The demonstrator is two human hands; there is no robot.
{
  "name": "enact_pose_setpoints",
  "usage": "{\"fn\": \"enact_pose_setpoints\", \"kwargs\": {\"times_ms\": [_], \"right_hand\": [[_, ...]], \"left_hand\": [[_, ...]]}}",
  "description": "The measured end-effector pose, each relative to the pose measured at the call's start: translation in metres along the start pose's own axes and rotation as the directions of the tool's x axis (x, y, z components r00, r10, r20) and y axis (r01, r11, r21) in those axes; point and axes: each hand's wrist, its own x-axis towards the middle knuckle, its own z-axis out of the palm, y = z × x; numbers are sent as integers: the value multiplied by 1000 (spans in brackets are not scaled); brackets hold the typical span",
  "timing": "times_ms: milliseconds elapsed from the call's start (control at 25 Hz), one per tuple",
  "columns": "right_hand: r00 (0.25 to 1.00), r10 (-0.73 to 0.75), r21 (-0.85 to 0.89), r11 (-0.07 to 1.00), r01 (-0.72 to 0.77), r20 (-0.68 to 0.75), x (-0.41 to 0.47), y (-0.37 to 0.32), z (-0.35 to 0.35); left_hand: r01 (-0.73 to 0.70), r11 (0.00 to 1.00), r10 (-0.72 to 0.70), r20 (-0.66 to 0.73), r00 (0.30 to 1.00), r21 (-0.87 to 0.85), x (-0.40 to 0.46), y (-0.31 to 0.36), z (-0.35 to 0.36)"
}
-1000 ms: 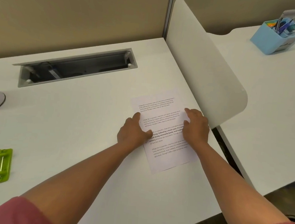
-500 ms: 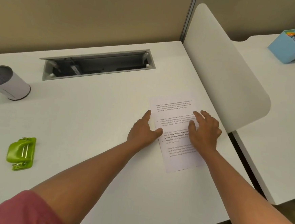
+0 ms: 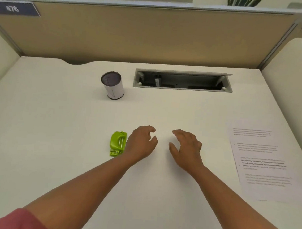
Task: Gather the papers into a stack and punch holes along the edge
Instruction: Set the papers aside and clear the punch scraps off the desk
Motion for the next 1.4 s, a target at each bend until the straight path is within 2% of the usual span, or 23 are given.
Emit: {"fn": "enact_pose_setpoints", "kwargs": {"times_ms": [240,440,640,720,880,960,1160,1400], "right_hand": [[962,-132,0,991,136,238,15,-93,48],[920,-156,-6,985,170,360,27,-131,74],[919,-129,21,991,130,372,34,-141,88],[921,-115,25,993,114,371,37,-142,90],[928,-101,24,995,100,359,37,-138,94],[930,-103,15,994,105,353,38,-139,94],[928,-103,58,994,88,359,43,-142,90],[935,-115,137,988,73,335,43,-144,86]], "left_hand": [[114,992,-119,-94,988,-57,-7,-73,-65],[303,923,-313,-2,950,-236,-1,-105,-79],[380,873,-374,81,924,-307,6,-118,-85],[389,887,-379,86,921,-248,9,-121,-86],[371,926,-375,53,926,74,15,-112,-85],[335,931,-346,55,937,149,17,-105,-81],[391,917,-384,94,918,-71,19,-101,-81],[401,882,-412,8,911,-247,11,-97,-81]]}}
